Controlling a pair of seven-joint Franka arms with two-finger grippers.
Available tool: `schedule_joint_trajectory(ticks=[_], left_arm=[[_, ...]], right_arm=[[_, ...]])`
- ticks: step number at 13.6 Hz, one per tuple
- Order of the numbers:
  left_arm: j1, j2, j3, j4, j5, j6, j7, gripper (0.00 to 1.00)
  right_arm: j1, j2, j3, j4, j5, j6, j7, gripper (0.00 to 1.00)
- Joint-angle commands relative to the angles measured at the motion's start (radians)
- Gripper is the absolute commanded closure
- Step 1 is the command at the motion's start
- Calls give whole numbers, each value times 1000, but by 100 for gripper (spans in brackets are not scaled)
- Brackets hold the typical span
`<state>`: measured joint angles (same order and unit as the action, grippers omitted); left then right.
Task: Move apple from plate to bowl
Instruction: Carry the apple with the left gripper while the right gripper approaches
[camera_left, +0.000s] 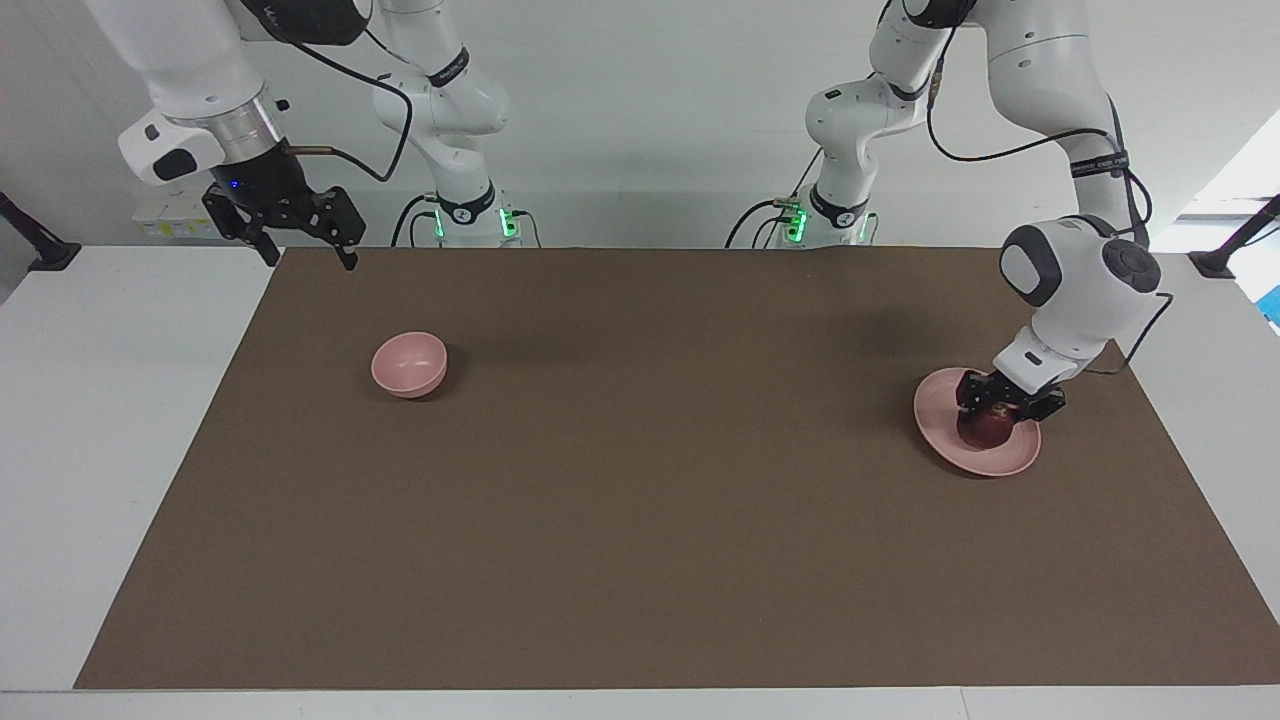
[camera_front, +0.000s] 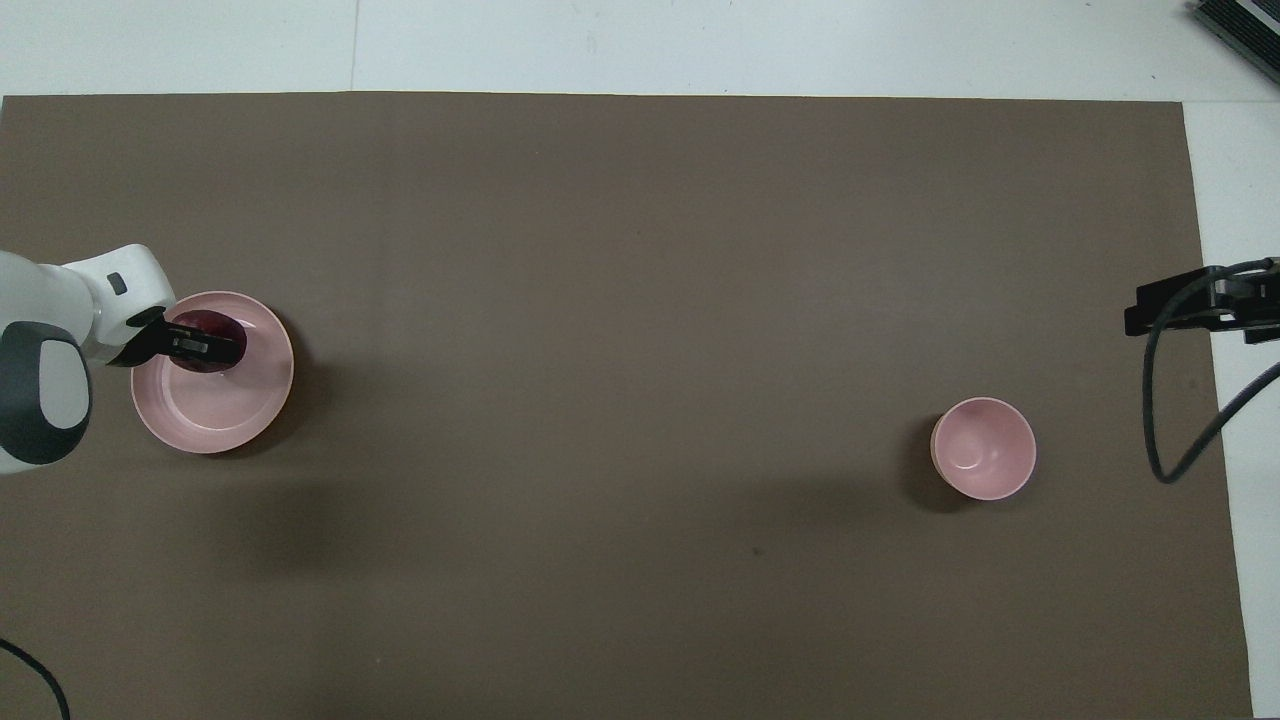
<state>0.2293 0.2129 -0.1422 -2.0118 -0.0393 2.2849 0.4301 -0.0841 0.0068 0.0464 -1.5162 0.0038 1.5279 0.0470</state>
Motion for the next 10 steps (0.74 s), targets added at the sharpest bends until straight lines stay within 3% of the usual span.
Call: schedule_joint_trajectory(ticks=[1, 4, 7, 10], left_arm=[[-24, -35, -2, 91, -11, -122, -13, 100], [-44, -70, -16, 198, -106, -312, -16, 100], [-53, -138, -48, 200, -275, -381, -81, 100], [-54, -159, -115, 197, -364, -409, -180, 100]], right_arm=[[-5, -19, 3, -18, -5, -2, -18, 0], [-2, -34, 4, -36, -4, -23, -26, 0], [1, -106, 10, -171, 36, 30, -18, 0], [35, -90, 12, -208, 91, 73, 28, 0]])
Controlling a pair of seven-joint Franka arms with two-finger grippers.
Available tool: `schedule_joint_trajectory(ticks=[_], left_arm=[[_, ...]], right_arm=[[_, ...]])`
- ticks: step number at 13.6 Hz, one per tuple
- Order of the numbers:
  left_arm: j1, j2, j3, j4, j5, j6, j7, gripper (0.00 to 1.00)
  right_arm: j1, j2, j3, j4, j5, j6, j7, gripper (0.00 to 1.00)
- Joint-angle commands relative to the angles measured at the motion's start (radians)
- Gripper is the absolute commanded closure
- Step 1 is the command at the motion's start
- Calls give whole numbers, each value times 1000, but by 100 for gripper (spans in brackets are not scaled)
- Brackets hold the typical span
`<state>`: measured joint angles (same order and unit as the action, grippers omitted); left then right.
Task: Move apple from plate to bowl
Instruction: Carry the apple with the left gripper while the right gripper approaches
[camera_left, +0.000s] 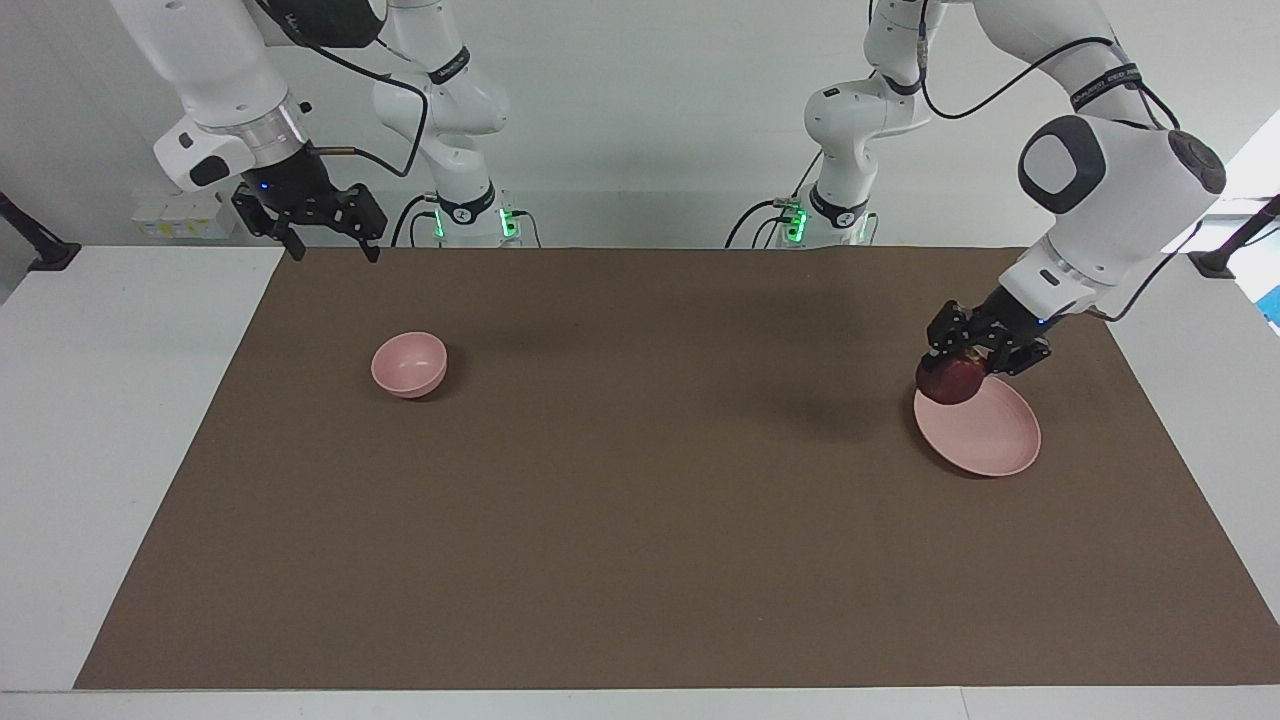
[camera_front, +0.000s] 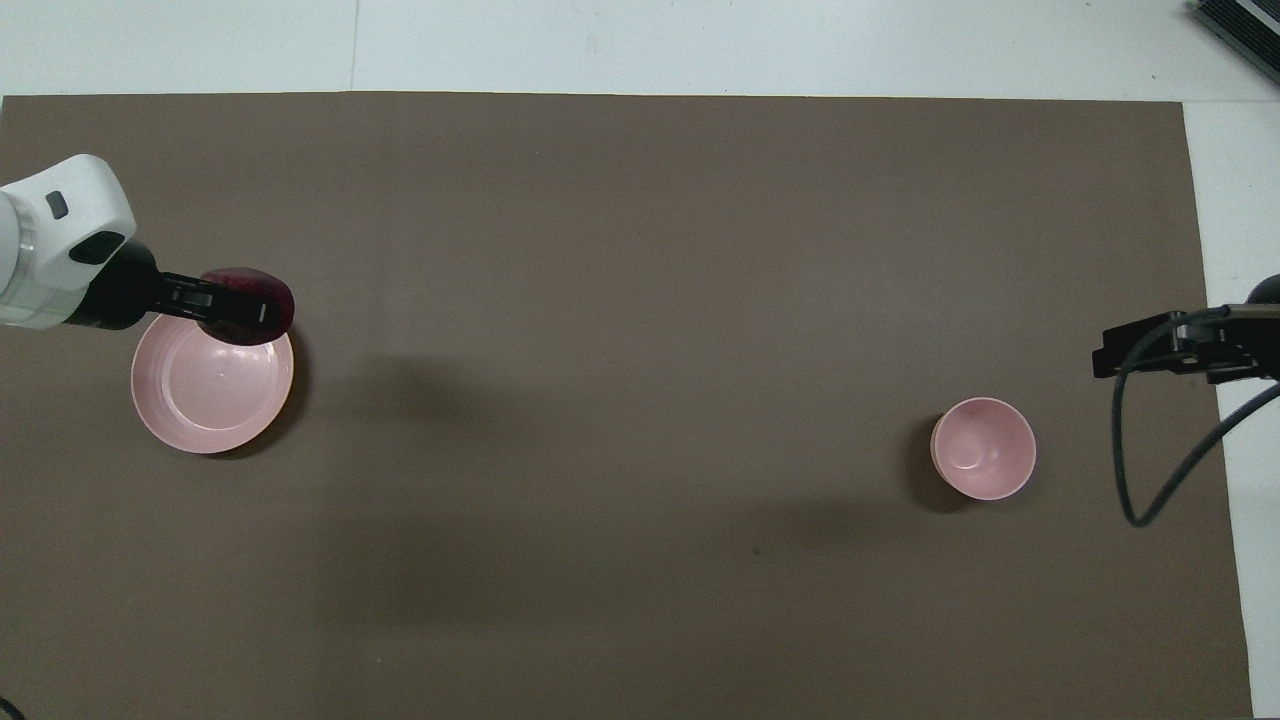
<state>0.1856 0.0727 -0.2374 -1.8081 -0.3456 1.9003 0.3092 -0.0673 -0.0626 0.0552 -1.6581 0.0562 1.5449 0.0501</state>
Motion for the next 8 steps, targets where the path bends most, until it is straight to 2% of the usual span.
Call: schedule_joint_trajectory(ticks=[1, 5, 8], left_arm=[[-9, -30, -42, -13, -88, -26, -82, 100], [-23, -76, -63, -13, -249, -96, -153, 100], [-37, -103, -91, -16, -323, -129, -194, 100]], right_arm=[[23, -17, 5, -86, 59, 104, 87, 0], [76, 52, 6, -120, 252, 170, 313, 0], [164, 104, 6, -150, 376, 286, 508, 0]])
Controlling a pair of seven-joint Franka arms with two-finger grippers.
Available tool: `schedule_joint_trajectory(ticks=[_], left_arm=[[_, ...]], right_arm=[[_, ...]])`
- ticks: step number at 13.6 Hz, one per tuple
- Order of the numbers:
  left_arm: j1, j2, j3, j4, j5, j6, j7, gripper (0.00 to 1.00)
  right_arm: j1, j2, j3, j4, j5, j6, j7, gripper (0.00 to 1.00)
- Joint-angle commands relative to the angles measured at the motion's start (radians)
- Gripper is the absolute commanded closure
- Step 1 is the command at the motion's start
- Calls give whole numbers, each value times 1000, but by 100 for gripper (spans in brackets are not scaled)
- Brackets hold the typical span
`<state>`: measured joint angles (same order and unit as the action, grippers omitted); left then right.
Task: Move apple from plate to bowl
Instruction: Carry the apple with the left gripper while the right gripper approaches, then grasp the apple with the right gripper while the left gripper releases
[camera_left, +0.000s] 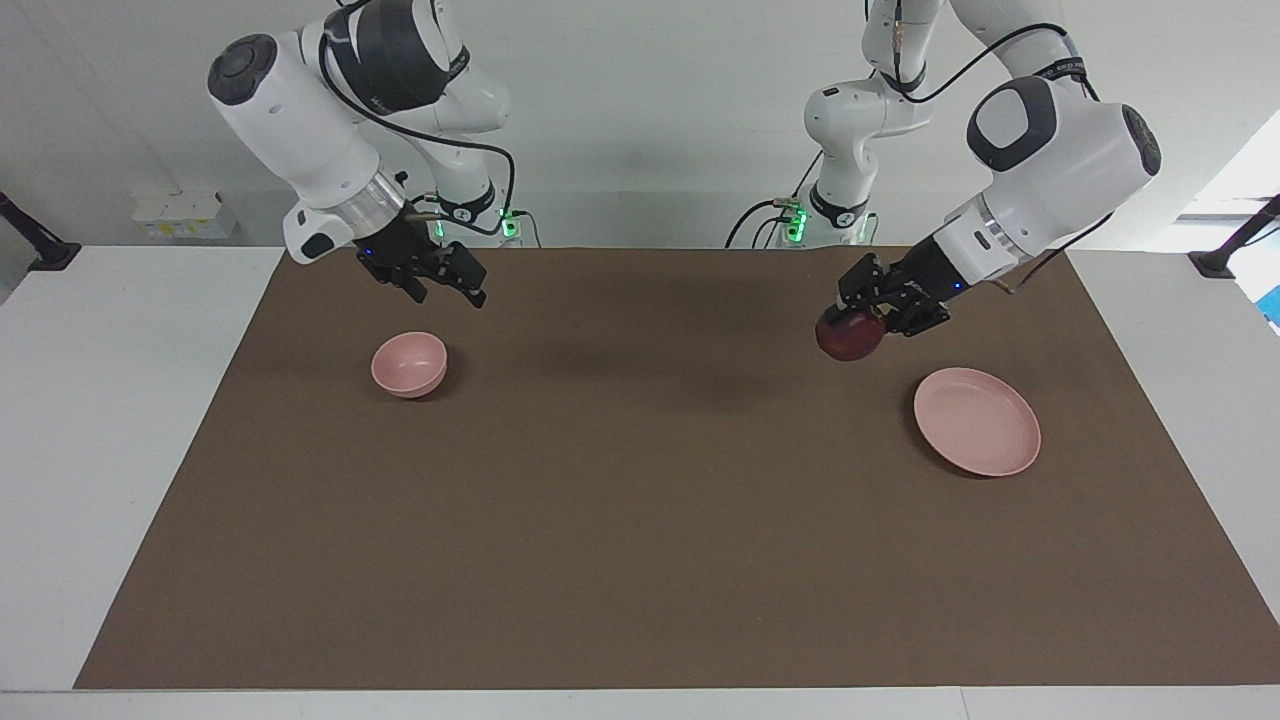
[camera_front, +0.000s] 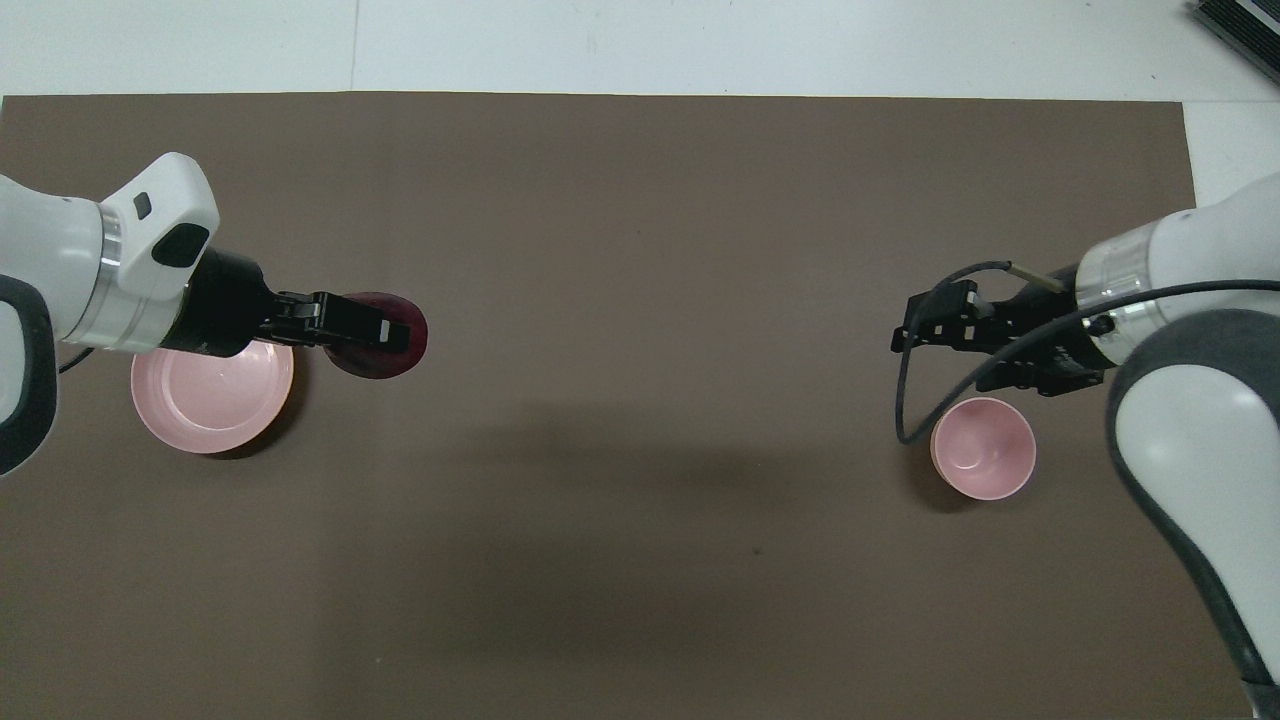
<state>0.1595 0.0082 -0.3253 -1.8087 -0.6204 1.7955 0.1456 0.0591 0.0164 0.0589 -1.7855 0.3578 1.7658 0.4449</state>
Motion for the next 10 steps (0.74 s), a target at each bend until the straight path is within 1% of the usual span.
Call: schedule_joint_trajectory(ticks=[1, 3, 4, 6, 7, 8, 9, 10], left_arm=[[-11, -46, -24, -18, -71, -25, -62, 100], [-18, -51, -64, -21, -79, -19, -110, 100], [-34, -54, -66, -23, -84, -12, -130, 100], [-64, -62, -66, -33, -85, 2, -149, 100], [-92, -83, -66, -58, -97, 52, -162, 100], [-116, -100, -66, -95, -107, 129, -170, 100], [-138, -115, -66, -125, -119, 204, -179, 100], [-153, -122, -66, -147, -130, 250, -185, 100]], right_arm=[[68, 48, 2, -28, 139, 119, 195, 0], [125, 92, 2, -28, 249, 234, 349, 0], [163, 108, 2, -28, 268, 292, 413, 0], [191, 132, 2, -22, 372, 375, 544, 0], [205, 137, 2, -21, 423, 386, 573, 0], [217, 148, 2, -18, 458, 388, 622, 0], [222, 163, 2, -9, 481, 391, 679, 0], [238, 172, 4, -8, 492, 402, 728, 0]])
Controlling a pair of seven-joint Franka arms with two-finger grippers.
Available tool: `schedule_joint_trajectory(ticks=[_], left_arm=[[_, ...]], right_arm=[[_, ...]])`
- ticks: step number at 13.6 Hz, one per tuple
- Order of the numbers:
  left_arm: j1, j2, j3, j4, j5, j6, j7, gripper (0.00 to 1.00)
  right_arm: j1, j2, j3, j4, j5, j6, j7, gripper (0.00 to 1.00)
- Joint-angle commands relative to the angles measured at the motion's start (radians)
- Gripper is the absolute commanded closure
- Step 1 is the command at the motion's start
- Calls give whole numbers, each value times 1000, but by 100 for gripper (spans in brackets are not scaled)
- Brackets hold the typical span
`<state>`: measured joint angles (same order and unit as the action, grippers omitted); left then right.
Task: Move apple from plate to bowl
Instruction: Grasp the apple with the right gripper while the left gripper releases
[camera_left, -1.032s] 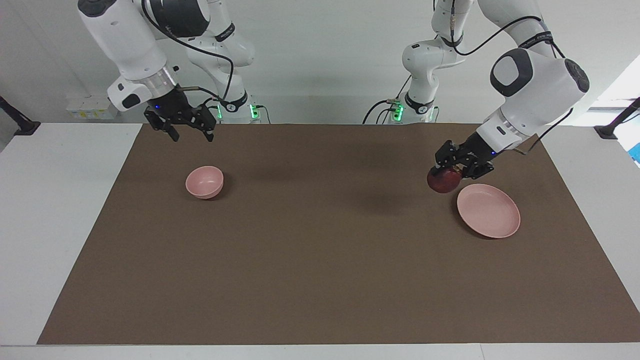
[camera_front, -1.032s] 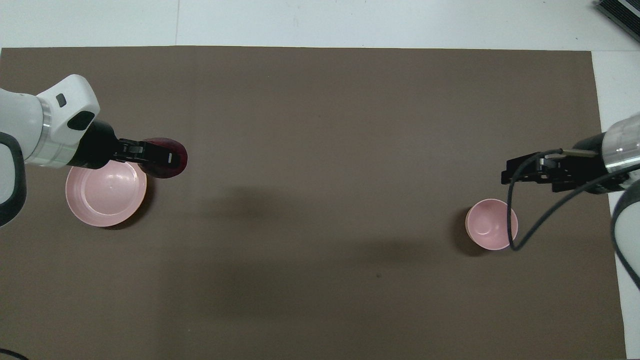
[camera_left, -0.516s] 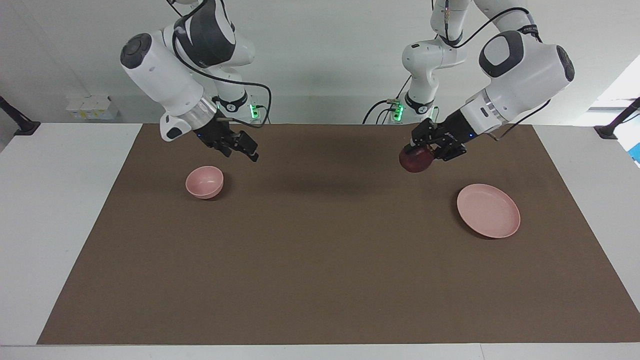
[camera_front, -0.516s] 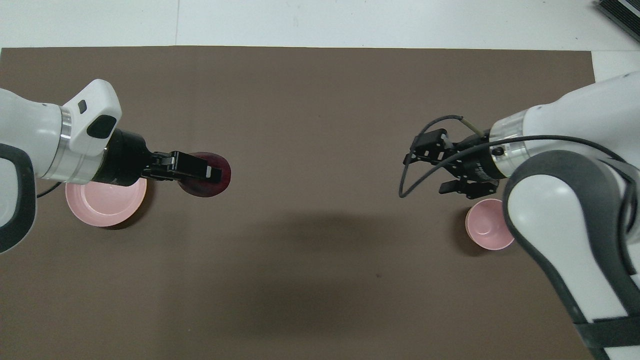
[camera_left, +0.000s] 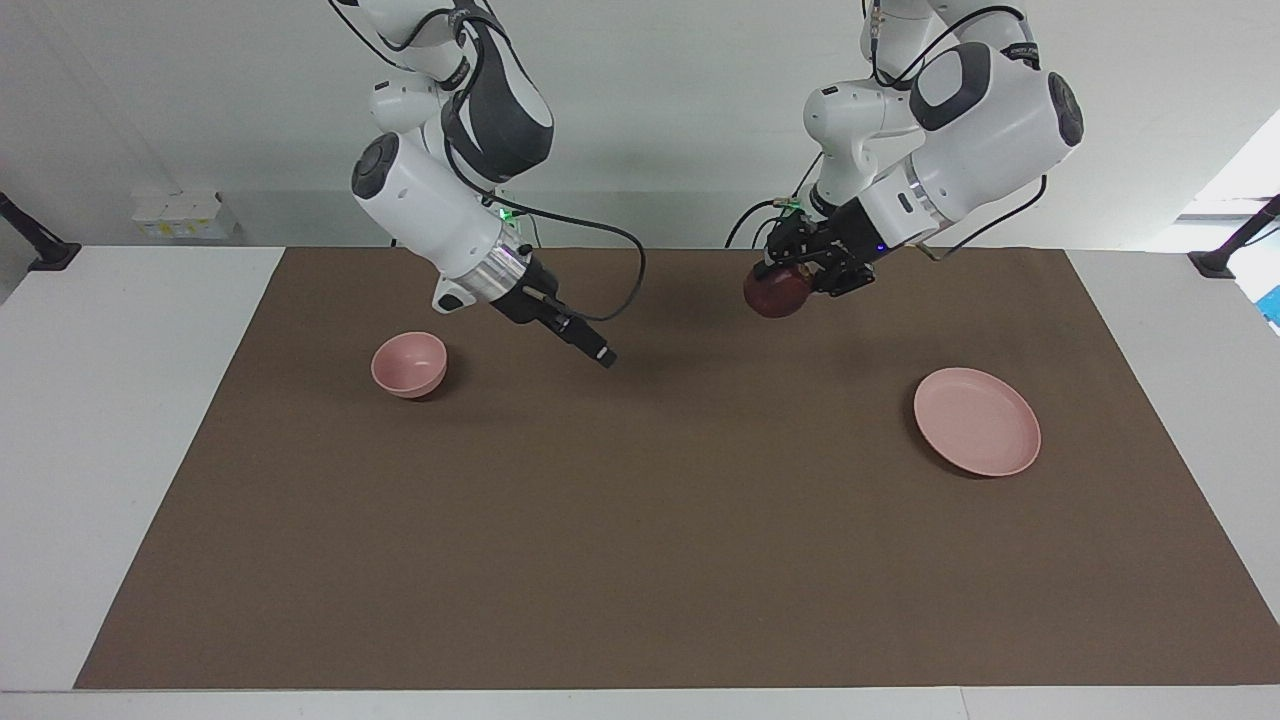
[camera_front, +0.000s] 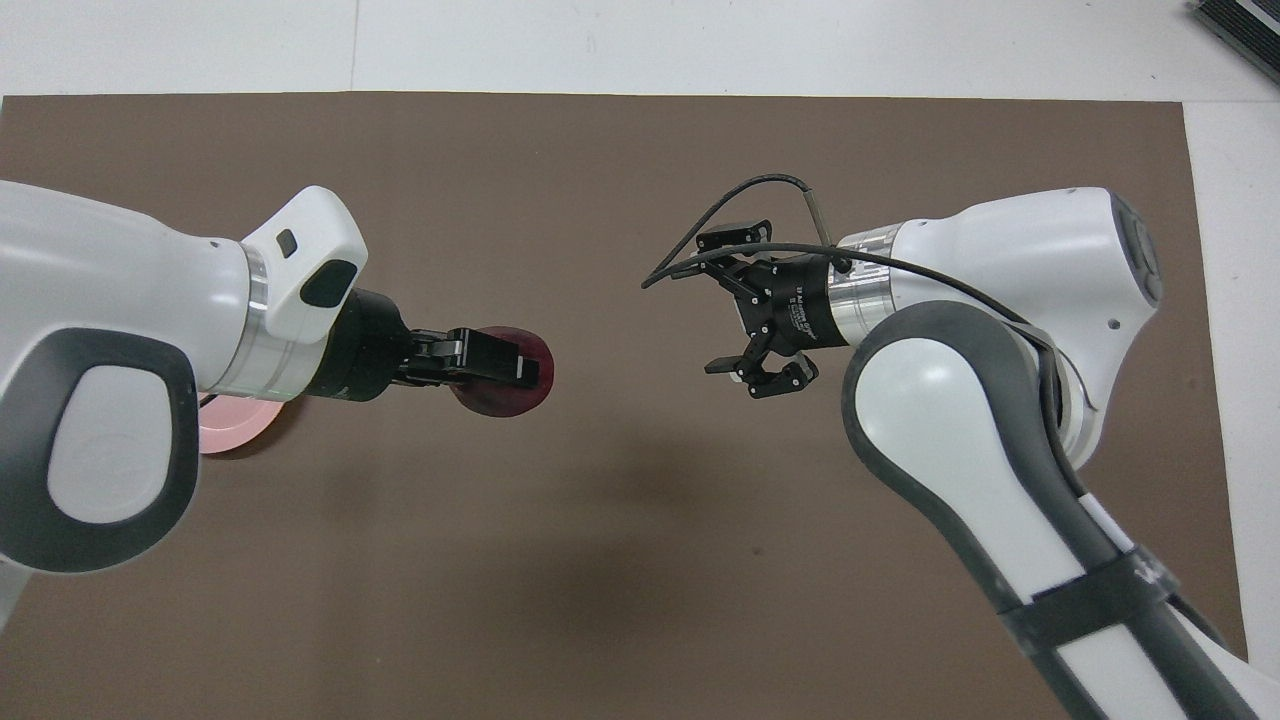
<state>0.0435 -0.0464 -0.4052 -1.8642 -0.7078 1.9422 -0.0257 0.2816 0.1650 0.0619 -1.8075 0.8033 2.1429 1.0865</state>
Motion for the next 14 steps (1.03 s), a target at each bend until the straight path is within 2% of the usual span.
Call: schedule_joint_trajectory(ticks=[1, 3, 7, 14], left_arm=[[-45, -61, 14, -95, -50, 130, -16, 100], [-80, -47, 14, -102, -59, 193, -26, 100], [-132, -13, 14, -109, -62, 285, -59, 100], [-163, 3, 14, -101, -61, 297, -114, 100]], right_arm=[[30, 24, 1, 14, 63, 20, 114, 0], [40, 19, 1, 16, 111, 6, 150, 0], [79, 14, 3, 14, 116, 14, 210, 0], [102, 13, 9, 20, 175, 23, 240, 0]])
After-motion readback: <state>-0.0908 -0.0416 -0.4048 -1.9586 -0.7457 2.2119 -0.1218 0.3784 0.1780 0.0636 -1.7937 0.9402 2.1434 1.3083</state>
